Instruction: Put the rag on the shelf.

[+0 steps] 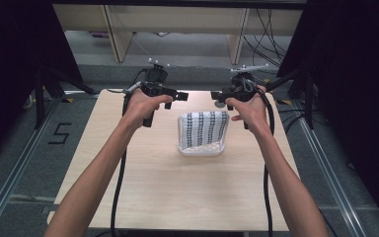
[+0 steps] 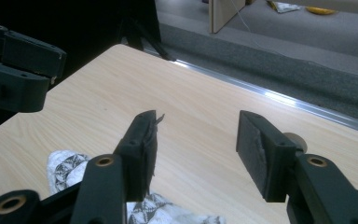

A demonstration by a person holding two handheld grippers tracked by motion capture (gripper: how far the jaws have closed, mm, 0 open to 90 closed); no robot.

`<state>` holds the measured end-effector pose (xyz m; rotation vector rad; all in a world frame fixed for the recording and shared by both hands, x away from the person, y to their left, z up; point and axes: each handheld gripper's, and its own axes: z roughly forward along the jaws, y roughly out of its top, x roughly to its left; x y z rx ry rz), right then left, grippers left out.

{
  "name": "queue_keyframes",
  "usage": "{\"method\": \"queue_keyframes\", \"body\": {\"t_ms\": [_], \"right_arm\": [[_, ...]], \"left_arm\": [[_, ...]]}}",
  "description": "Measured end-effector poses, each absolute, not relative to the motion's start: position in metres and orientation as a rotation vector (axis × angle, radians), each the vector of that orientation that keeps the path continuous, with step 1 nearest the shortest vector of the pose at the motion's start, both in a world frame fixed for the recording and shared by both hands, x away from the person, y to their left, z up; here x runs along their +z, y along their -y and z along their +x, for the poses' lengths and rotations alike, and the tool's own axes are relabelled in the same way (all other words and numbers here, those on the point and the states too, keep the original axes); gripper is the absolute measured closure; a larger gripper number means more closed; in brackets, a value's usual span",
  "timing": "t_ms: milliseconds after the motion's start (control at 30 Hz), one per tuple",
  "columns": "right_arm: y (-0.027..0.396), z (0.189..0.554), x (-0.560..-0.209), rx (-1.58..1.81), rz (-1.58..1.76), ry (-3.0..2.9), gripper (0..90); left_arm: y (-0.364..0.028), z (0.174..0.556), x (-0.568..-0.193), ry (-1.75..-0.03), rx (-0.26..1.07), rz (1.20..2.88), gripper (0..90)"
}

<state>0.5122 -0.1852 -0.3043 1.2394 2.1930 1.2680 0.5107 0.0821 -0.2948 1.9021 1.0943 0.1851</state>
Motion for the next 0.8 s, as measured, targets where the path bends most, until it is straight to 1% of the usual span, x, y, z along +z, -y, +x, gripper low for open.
{"method": "queue_keyframes", "body": {"t_ms": [33,233,300,333,367,433,567,800], "right_arm": [[0.186,0.51,-0.304,1.281,1.237,-2.187,46.1],[0.188,0.504,-0.307,1.311,1.232,-2.206,43.0],[0.188,0.502,-0.308,1.316,1.237,-2.205,41.2],[0.189,0.5,-0.308,1.305,1.214,-2.213,38.8],[0.189,0.5,-0.308,1.305,1.214,-2.213,38.8],[0.187,0.496,-0.305,1.329,1.208,-2.213,37.1],[0.183,0.489,-0.301,1.332,1.169,-2.222,34.1],[0.182,0.474,-0.298,1.325,1.157,-2.222,32.6]], "left_arm": [[-0.082,0.509,-0.295,-1.09,0.185,1.899,38.7],[-0.083,0.501,-0.296,-1.066,0.191,1.913,35.8],[-0.084,0.499,-0.297,-1.063,0.192,1.915,33.7],[-0.085,0.498,-0.297,-1.064,0.194,1.917,30.9],[-0.085,0.498,-0.297,-1.067,0.193,1.92,30.9],[-0.085,0.495,-0.298,-1.06,0.191,1.936,27.7],[-0.085,0.491,-0.298,-1.048,0.191,1.942,26.2],[-0.088,0.479,-0.3,-1.023,0.19,1.945,25.6]]}}
